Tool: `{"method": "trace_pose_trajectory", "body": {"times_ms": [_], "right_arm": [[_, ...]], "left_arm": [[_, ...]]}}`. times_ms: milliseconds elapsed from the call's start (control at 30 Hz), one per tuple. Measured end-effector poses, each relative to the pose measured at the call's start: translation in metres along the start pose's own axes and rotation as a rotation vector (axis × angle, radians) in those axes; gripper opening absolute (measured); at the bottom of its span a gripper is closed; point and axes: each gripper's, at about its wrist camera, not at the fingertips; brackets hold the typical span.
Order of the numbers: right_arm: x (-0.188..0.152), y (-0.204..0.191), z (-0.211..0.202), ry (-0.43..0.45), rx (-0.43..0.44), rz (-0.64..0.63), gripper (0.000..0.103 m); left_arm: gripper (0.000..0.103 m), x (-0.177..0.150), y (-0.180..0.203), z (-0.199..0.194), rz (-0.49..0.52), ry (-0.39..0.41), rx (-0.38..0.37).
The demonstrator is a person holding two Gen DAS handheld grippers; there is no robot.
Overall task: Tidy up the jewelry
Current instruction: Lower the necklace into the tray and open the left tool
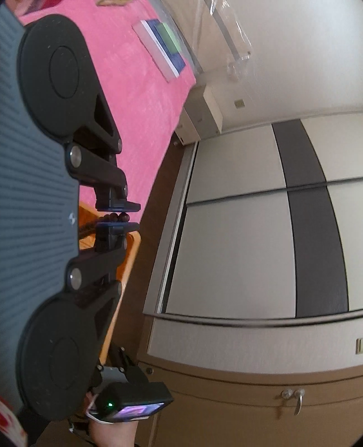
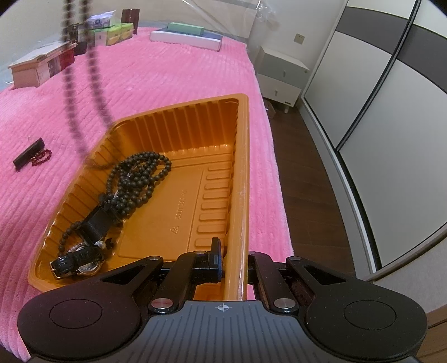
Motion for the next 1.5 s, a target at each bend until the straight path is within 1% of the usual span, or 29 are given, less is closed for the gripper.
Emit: {"method": "trace_pose_trajectory", "body": {"times_ms": [133, 300, 467, 633, 1500], "right_arm": [[0.000, 0.001, 0.000, 0.000, 0.002, 0.000, 0.004], [0.000, 0.001, 0.001, -0.001, 0.003, 0.003, 0.004], [0.000, 0.001, 0.001, 0.000, 0.007, 0.003, 0.004], [0.000, 0.002, 0.001, -0.001, 0.009, 0.003, 0.004], [-0.001, 0.002, 0.001, -0.003, 0.008, 0.001, 0.004]], "left_arm": [[0.006, 0.000, 0.018, 0.025, 0.026, -0.038, -0.024], [0.006, -0.006, 0.033, 0.054, 0.028, -0.088, -0.043], [0.006, -0.011, 0.042, 0.072, 0.033, -0.119, -0.066], [0.006, -0.015, 0.047, 0.079, 0.032, -0.138, -0.078], [0.006, -0.026, 0.046, 0.098, 0.002, -0.192, -0.074]]}}
Point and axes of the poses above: each gripper's, at about its wrist camera, not at the fingertips, and z roughly the way its jaws point, y to its right, x to its top, and after that the axes turned 7 degrees about x, right-handed
